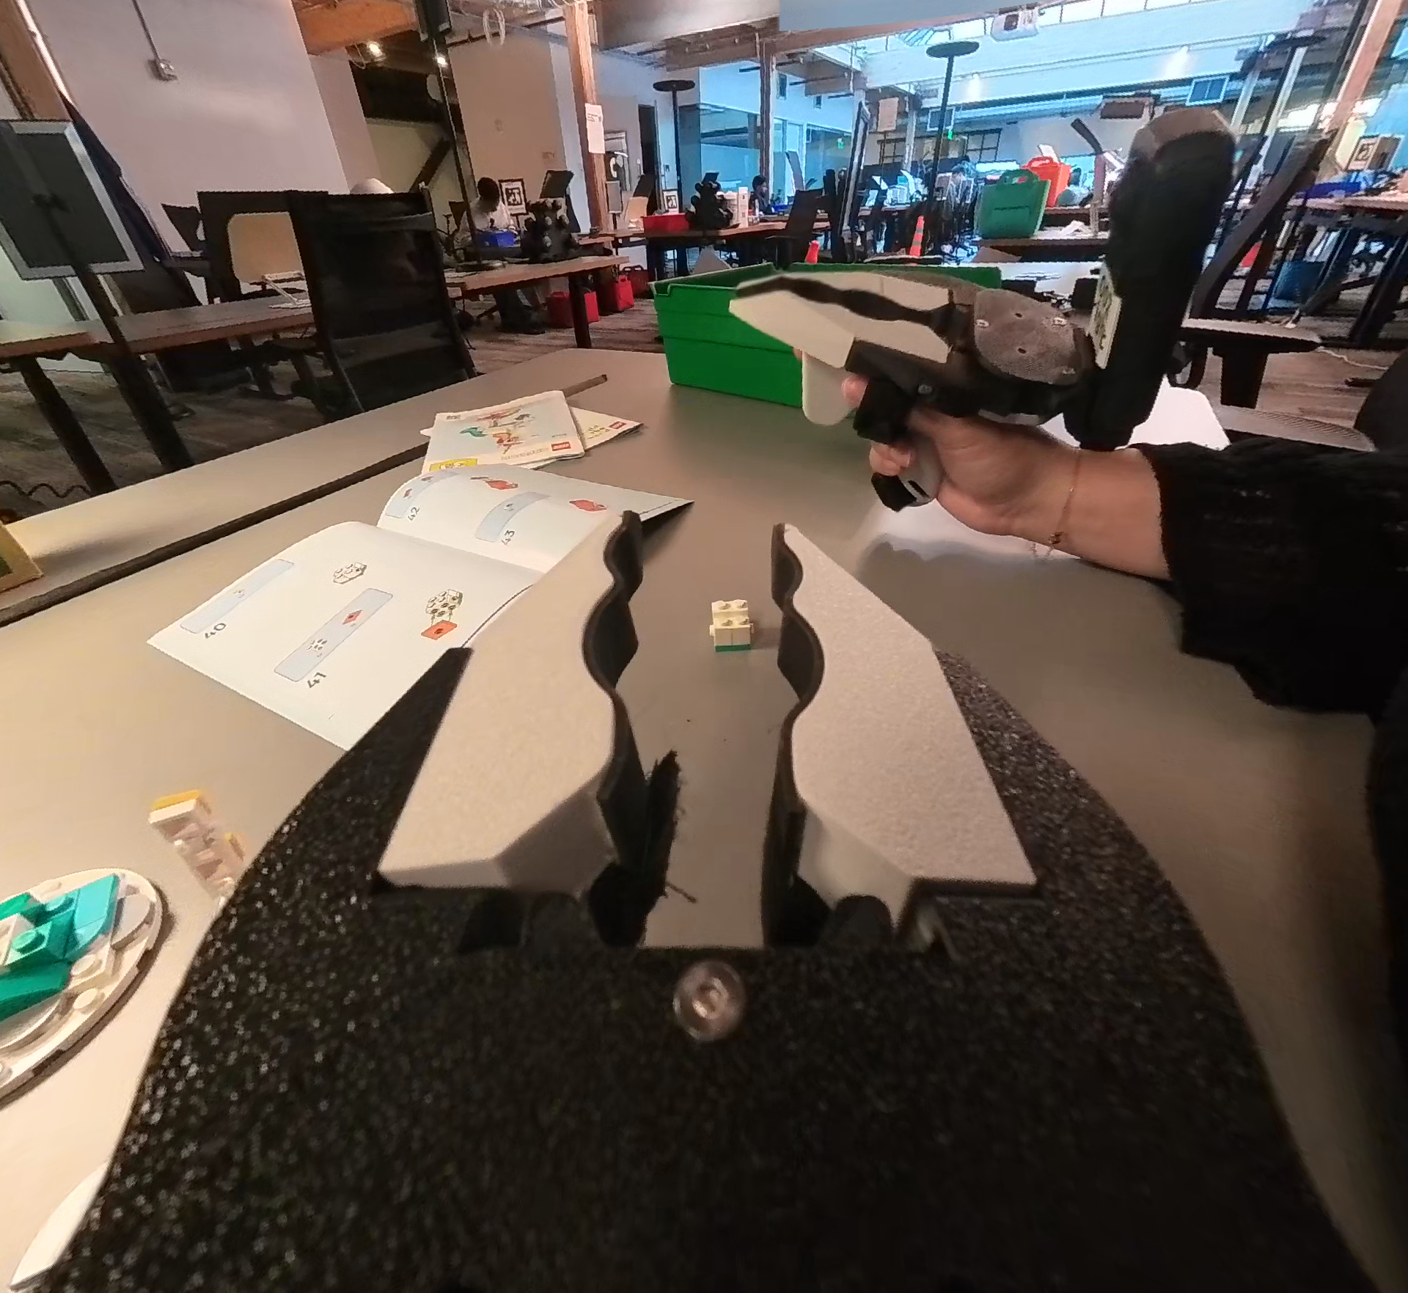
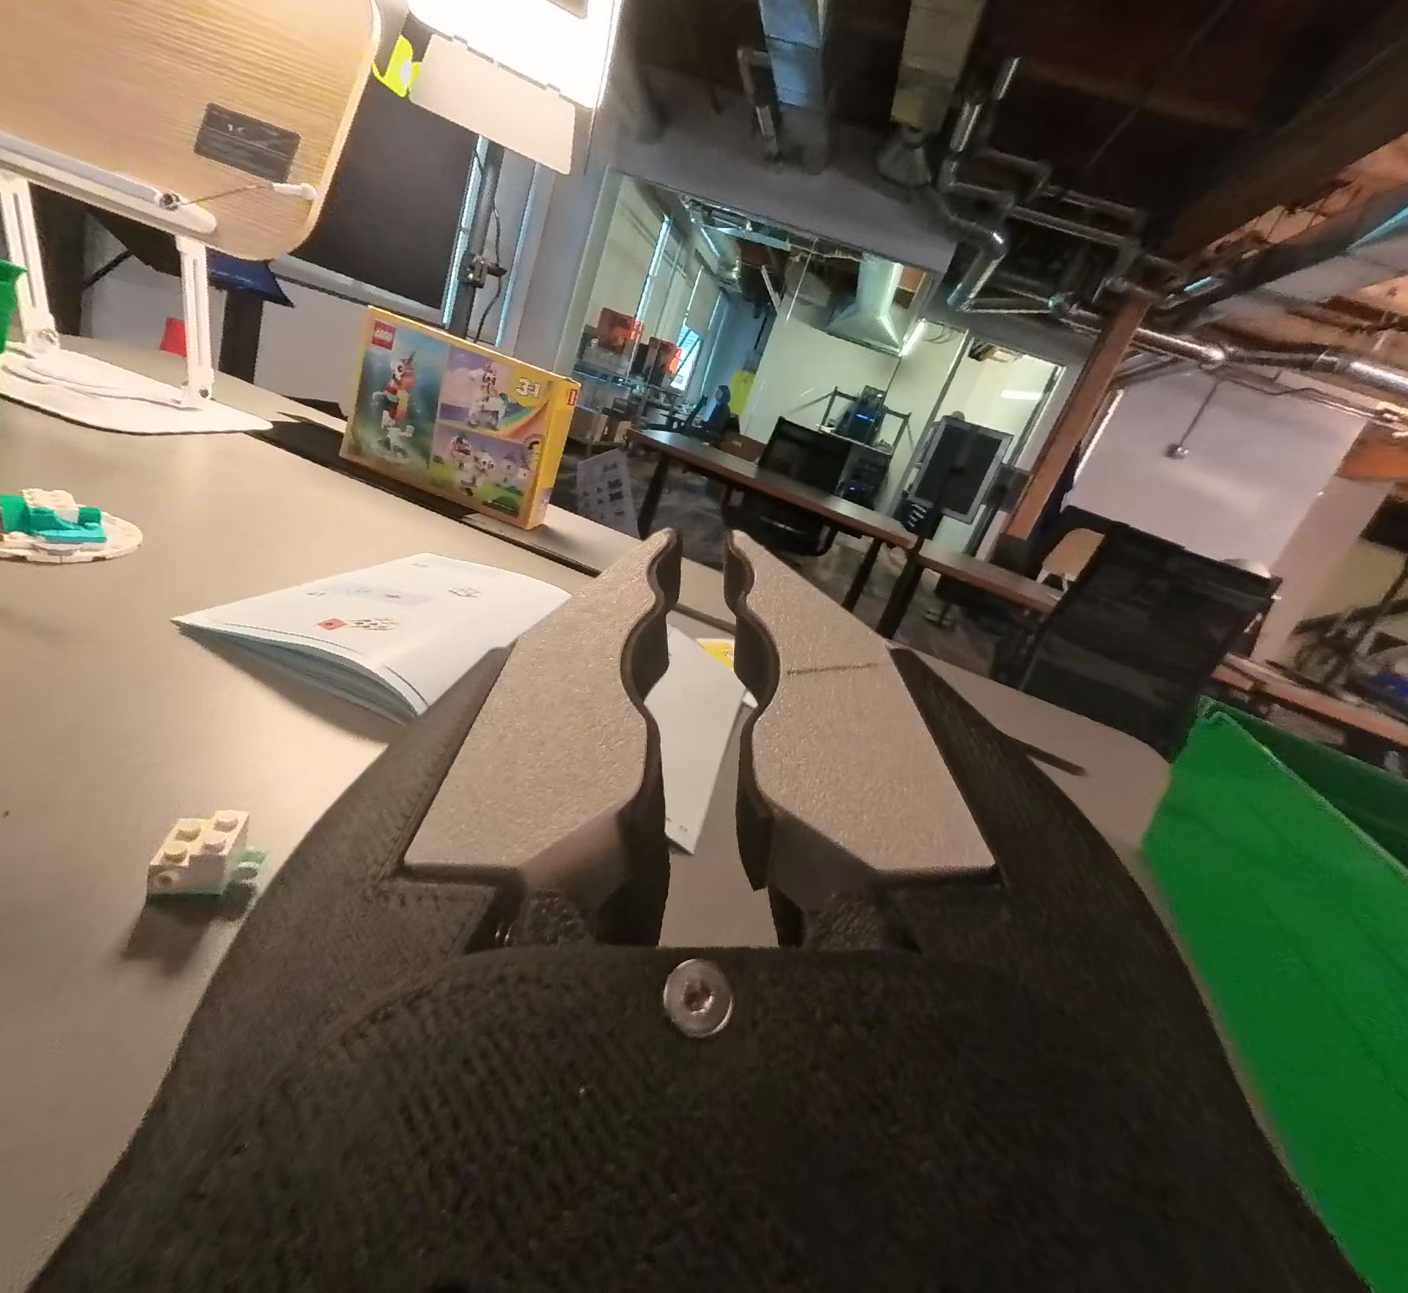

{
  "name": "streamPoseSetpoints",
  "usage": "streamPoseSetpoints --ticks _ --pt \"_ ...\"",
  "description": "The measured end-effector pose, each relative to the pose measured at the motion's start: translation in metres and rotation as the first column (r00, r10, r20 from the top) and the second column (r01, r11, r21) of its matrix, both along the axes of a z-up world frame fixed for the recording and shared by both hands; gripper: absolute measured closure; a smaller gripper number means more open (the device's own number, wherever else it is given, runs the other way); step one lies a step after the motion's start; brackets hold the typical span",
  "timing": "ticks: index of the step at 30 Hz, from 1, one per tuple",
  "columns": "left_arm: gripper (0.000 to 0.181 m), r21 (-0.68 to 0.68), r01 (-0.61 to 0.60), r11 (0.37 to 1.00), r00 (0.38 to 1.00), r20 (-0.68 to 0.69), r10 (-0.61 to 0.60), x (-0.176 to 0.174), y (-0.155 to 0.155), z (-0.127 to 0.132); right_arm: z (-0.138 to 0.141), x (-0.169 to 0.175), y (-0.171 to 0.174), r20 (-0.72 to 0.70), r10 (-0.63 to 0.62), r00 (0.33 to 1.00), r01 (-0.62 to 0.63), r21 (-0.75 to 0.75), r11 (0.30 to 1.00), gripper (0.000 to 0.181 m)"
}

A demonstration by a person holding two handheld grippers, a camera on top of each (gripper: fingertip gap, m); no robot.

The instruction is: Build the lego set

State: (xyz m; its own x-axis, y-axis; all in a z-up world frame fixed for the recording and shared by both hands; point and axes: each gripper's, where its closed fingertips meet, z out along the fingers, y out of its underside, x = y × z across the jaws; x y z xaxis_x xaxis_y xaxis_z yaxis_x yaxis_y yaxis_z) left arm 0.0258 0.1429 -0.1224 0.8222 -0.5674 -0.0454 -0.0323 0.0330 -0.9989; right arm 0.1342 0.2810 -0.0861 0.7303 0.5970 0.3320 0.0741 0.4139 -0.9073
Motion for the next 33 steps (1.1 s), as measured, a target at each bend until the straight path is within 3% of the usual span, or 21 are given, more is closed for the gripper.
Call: streamPoseSetpoints --ticks 15,18,20,23,29,33 --pt "0.150 -0.004 0.001 1.000 1.000 0.004 -0.001 -0.001 0.000 0.000 -0.005 -0.003 0.002 0.027 0.004 1.000 -0.003 -0.012 1.000 0.173" --pt "0.150 -0.002 0.001 1.000 1.000 0.002 -0.001 0.000 0.000 0.000 -0.010 -0.013 -0.006 0.050 0.092 0.994 -0.090 -0.040 0.995 0.173" --pt "0.150 -0.002 0.001 1.000 1.000 0.001 -0.001 0.000 0.000 0.000 -0.024 -0.032 -0.024 0.110 0.280 0.954 -0.265 -0.129 0.956 0.170" --pt "0.151 -0.002 0.002 1.000 1.000 -0.001 -0.002 0.000 0.000 0.000 -0.046 -0.046 -0.048 0.204 0.465 0.862 -0.405 -0.274 0.872 0.167" --pt "0.151 0.002 0.003 1.000 1.000 -0.007 -0.003 0.001 0.000 0.000 -0.086 -0.052 -0.075 0.282 0.652 0.704 -0.432 -0.559 0.707 0.159" --pt "0.152 0.004 0.005 1.000 1.000 -0.014 -0.005 0.002 0.000 0.000 -0.096 -0.054 -0.078 0.312 0.669 0.675 -0.399 -0.609 0.686 0.158"
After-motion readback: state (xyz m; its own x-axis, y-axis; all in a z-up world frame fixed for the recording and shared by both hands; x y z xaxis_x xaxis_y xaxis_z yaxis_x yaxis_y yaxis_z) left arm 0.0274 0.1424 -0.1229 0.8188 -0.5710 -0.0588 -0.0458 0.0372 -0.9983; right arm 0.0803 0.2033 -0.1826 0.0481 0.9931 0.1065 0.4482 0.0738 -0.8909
